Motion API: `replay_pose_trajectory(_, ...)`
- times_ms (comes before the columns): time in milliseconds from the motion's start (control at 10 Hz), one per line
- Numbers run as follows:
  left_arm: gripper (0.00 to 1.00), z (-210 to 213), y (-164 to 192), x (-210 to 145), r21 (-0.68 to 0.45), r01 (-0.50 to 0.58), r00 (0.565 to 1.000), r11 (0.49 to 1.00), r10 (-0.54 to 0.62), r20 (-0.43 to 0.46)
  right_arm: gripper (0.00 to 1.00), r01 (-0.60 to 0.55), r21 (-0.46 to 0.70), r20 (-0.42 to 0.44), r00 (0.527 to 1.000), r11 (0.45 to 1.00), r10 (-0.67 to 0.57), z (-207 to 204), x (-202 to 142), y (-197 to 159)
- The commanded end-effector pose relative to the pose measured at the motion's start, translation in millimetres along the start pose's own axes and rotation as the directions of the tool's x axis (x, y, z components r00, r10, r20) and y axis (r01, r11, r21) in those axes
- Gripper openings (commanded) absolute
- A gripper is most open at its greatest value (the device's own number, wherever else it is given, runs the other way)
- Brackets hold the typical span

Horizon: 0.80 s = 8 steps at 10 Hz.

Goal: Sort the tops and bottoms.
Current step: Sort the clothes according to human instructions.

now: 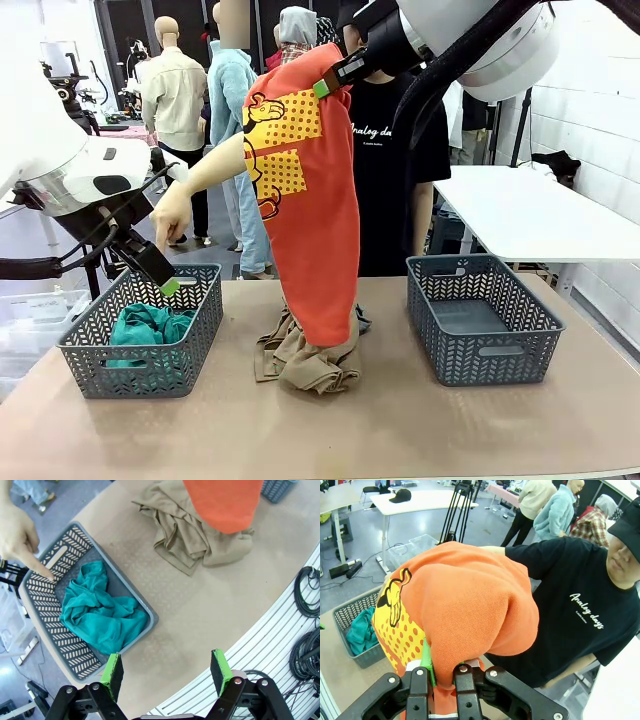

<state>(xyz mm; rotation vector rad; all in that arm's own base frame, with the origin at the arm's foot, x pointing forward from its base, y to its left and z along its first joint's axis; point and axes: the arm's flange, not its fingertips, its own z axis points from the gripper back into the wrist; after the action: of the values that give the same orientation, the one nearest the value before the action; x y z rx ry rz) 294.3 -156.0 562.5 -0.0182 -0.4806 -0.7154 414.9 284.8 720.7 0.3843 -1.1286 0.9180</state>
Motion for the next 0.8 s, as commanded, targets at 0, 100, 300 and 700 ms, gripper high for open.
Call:
replay_pose_trajectory(0, 0.91, -0.4, 1.2, -1.2, -0.013, 0.001, 1.0, 1.0, -0.001, 0.001, 0.0, -0.01, -0.011, 0.006, 1.0, 1.0, 0.011, 1.4, 3.0, -0.6)
replay_pose_trajectory(100, 0.91, -0.4, 1.2, -1.2, -0.013, 0.001, 1.0, 1.0, -0.001, 0.001, 0.0, -0.01, -0.011, 0.006, 1.0, 1.0, 0.011, 1.4, 3.0, -0.6)
replay_pose_trajectory(300, 0.91, -0.4, 1.2, -1.2, -0.013, 0.001, 1.0, 1.0, -0.001, 0.001, 0.0, -0.01, -0.011, 0.006, 1.0, 1.0, 0.011, 1.4, 3.0, -0.6)
replay_pose_trajectory(700, 0.91, -0.4, 1.2, -1.2, -0.013, 0.001, 1.0, 1.0, -0.001, 0.001, 0.0, -0.01, -0.011, 0.006, 1.0, 1.0, 0.011, 1.4, 3.0, -0.6)
